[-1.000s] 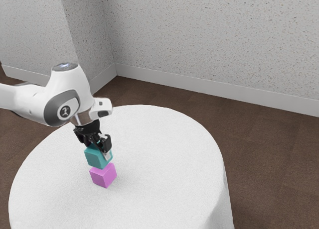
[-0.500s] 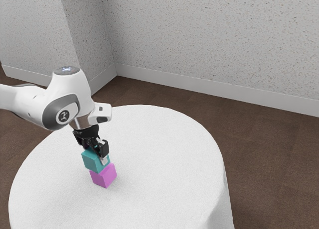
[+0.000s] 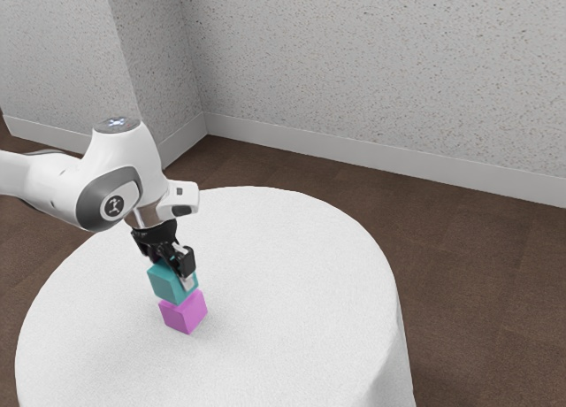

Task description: Pick up the blue block with one arm, and put the blue block on the pink block with one arm

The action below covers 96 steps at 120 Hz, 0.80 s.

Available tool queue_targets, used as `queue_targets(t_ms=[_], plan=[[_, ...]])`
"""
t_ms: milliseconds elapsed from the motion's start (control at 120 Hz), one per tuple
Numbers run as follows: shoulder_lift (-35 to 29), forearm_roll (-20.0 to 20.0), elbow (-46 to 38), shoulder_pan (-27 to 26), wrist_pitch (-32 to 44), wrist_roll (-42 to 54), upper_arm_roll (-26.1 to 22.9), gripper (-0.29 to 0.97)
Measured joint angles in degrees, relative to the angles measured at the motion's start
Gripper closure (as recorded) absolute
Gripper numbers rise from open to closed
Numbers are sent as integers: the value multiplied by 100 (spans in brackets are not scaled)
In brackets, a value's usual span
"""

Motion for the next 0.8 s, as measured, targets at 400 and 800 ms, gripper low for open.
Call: queue_targets(t_ms=[400,800], plan=[[8,-108,251,5,-78,173,5,6],[-84,-63,1964,-15,-1957,171,-11,1]])
